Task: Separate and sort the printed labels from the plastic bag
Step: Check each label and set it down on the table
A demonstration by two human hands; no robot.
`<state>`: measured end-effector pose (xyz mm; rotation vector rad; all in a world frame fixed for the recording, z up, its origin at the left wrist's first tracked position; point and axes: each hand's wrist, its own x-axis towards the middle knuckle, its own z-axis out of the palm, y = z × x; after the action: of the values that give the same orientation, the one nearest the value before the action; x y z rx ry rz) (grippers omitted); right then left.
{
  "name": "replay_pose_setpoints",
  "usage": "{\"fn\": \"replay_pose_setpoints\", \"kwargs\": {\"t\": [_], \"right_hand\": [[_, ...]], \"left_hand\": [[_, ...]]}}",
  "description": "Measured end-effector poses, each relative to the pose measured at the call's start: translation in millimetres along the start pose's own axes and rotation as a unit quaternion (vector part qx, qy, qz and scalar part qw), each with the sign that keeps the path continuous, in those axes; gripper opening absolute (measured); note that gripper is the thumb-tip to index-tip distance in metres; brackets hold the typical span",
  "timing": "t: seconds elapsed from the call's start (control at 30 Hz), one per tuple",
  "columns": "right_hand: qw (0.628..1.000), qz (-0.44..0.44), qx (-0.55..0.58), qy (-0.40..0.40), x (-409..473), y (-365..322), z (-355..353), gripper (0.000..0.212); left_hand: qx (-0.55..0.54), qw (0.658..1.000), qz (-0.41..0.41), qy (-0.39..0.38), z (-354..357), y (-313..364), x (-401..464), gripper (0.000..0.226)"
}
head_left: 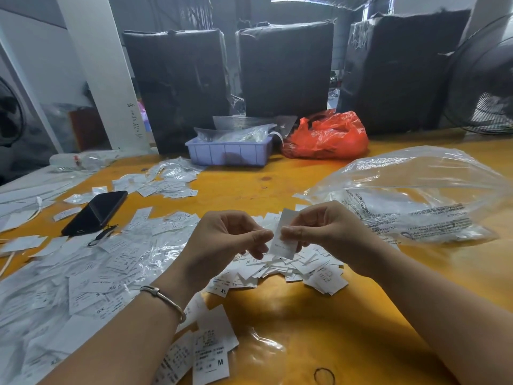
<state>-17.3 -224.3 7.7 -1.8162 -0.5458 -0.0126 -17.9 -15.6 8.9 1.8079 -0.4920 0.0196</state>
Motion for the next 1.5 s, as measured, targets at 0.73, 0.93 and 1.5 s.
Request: {"fn": "replay_pose_setpoints", "kwargs": {"t": [0.73, 0.93, 1.5], "right_hand": [[0.999, -0.012, 0.031, -0.008, -2.7, -3.1, 7.1, 0.024], [0.998, -0.028, 0.051, -0.004, -0.9, -1.6, 6.8, 0.023], [0.996, -0.043, 0.025, 0.077, 1.8, 0.4, 4.9, 0.023]], "left_hand": [[-0.002, 1.000, 0.012, -0.018, -2.0, -0.3, 0.9, 0.027], [0.006, 1.000, 0.012, -0.022, -0.1, 1.7, -0.9, 0.028], [0.034, 0.996, -0.017, -0.083, -4.3, -4.0, 1.0, 0.010]]}}
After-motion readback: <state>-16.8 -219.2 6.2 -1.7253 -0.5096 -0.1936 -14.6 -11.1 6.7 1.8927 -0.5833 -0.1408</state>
